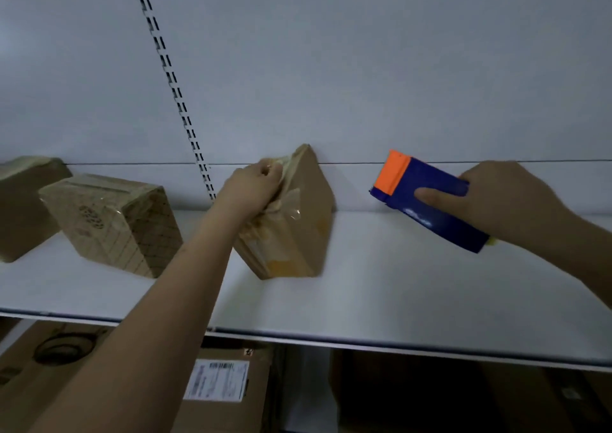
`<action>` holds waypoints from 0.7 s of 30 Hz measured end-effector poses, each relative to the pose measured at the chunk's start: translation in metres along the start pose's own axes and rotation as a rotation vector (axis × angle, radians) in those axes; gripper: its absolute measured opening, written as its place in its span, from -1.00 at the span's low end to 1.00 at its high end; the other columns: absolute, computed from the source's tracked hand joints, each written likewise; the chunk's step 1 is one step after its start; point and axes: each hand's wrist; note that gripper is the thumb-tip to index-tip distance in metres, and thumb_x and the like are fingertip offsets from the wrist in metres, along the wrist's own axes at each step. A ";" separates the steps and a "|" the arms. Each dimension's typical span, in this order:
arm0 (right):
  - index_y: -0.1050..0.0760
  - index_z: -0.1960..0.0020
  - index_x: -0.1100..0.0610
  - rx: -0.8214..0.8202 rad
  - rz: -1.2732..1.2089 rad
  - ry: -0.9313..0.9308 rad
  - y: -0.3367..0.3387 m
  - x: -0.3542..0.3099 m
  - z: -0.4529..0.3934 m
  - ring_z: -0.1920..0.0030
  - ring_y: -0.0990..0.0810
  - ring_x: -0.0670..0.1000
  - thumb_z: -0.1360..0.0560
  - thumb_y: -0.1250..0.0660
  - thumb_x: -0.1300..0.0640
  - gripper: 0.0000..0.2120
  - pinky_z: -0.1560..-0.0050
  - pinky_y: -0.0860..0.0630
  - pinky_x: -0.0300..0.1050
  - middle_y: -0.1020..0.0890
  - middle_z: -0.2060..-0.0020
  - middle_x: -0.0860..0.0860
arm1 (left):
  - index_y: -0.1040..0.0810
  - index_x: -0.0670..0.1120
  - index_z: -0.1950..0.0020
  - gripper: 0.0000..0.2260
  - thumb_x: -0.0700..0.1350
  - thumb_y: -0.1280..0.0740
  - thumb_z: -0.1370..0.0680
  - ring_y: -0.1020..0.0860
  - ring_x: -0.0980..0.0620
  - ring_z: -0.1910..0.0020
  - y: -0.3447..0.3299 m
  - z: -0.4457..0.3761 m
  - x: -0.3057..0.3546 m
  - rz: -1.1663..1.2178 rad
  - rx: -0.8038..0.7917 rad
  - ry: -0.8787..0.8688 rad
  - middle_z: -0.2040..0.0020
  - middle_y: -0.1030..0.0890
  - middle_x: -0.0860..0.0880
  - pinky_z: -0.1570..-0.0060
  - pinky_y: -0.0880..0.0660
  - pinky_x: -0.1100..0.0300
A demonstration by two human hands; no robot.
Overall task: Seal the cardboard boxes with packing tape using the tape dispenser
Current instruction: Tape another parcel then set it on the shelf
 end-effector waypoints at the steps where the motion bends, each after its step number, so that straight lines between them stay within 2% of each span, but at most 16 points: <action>1: -0.39 0.42 0.15 -0.010 -0.036 -0.006 -0.003 -0.001 0.003 0.47 -0.52 0.03 -0.37 -0.19 -0.46 -0.35 0.44 -0.27 -0.16 -0.49 0.53 0.05 | -0.54 -0.05 -0.23 -0.60 0.10 -0.01 -0.69 -0.50 -0.15 -0.18 -0.001 0.002 0.002 0.005 0.019 -0.016 -0.21 -0.59 -0.14 -0.09 -0.37 0.05; 4: -0.36 0.43 0.15 -0.065 -0.124 -0.014 -0.016 -0.002 0.011 0.50 -0.55 0.04 -0.35 -0.20 -0.47 -0.34 0.47 -0.30 -0.18 -0.49 0.55 0.04 | -0.57 -0.10 -0.09 -0.61 0.06 0.00 -0.71 -0.46 0.01 -0.05 -0.004 0.011 0.011 0.120 0.064 -0.095 -0.04 -0.55 -0.01 0.01 -0.29 0.16; 7: -0.45 0.37 0.18 -0.114 -0.201 0.005 -0.032 -0.001 0.012 0.51 -0.58 0.03 -0.25 -0.11 -0.53 -0.28 0.47 -0.40 -0.18 -0.56 0.53 0.06 | -0.56 -0.18 -0.03 -0.62 0.00 -0.03 -0.72 -0.50 0.00 0.00 -0.006 0.030 0.013 0.105 0.202 -0.341 -0.01 -0.61 -0.07 0.01 -0.34 0.16; 9: -0.49 0.34 0.19 -0.113 -0.215 0.025 -0.042 0.002 0.011 0.49 -0.59 0.02 -0.22 -0.09 -0.55 -0.24 0.44 -0.49 -0.13 -0.57 0.50 0.06 | -0.58 -0.09 -0.18 -0.60 0.06 -0.01 -0.70 -0.50 0.05 -0.12 -0.014 0.045 0.008 -0.003 0.180 -0.477 -0.14 -0.63 -0.02 -0.12 -0.39 0.12; 10: -0.51 0.32 0.21 -0.098 -0.227 0.032 -0.046 0.005 0.011 0.46 -0.60 0.03 -0.21 -0.07 -0.56 -0.21 0.39 -0.55 -0.07 -0.58 0.49 0.07 | -0.55 0.00 -0.31 -0.55 0.14 0.02 -0.68 -0.47 0.11 -0.24 -0.019 0.052 0.005 -0.125 0.133 -0.527 -0.27 -0.59 0.05 -0.21 -0.39 0.11; 12: -0.52 0.31 0.26 -0.070 -0.270 0.045 -0.052 0.010 0.009 0.43 -0.59 0.06 -0.19 -0.07 -0.56 -0.16 0.31 -0.56 0.01 -0.58 0.48 0.10 | -0.38 0.09 -0.51 -0.39 0.29 0.13 -0.60 -0.31 0.16 -0.48 -0.025 0.056 -0.001 -0.361 0.054 -0.616 -0.50 -0.39 0.12 -0.40 -0.29 0.11; 14: -0.47 0.37 0.23 -0.036 -0.331 0.057 -0.058 0.017 0.009 0.45 -0.57 0.05 -0.26 -0.14 -0.55 -0.21 0.37 -0.48 -0.05 -0.55 0.52 0.08 | -0.26 0.09 -0.58 -0.29 0.36 0.18 -0.53 -0.21 0.15 -0.54 -0.022 0.055 -0.002 -0.424 0.013 -0.613 -0.56 -0.28 0.12 -0.45 -0.23 0.11; 17: -0.39 0.46 0.08 0.047 -0.409 0.111 -0.067 0.025 0.016 0.46 -0.54 0.04 -0.27 -0.18 -0.55 -0.33 0.39 -0.41 -0.07 -0.51 0.56 0.03 | -0.26 0.06 -0.58 -0.28 0.36 0.13 -0.51 -0.21 0.17 -0.54 -0.027 0.052 0.007 -0.441 0.019 -0.529 -0.56 -0.27 0.11 -0.47 -0.20 0.11; 19: -0.42 0.44 -0.01 0.083 -0.482 0.148 -0.073 0.030 0.023 0.44 -0.56 0.02 -0.23 -0.12 -0.54 -0.42 0.34 -0.46 -0.04 -0.54 0.54 -0.01 | -0.22 0.01 -0.59 -0.40 0.24 0.00 -0.60 -0.20 0.16 -0.55 -0.038 0.054 0.018 -0.514 0.040 -0.465 -0.57 -0.26 0.07 -0.48 -0.17 0.09; 21: -0.51 0.33 -0.06 0.108 -0.534 0.161 -0.079 0.034 0.032 0.40 -0.59 -0.02 -0.22 -0.11 -0.54 -0.44 0.32 -0.52 -0.03 -0.59 0.48 -0.04 | -0.14 -0.04 -0.61 -0.47 0.11 -0.05 -0.66 -0.16 0.14 -0.56 -0.047 0.057 0.027 -0.591 0.073 -0.418 -0.59 -0.21 0.03 -0.49 -0.15 0.09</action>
Point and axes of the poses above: each hand's wrist, its own z-axis away from the middle knuckle, its own y-axis out of the back of the hand, x = y × z
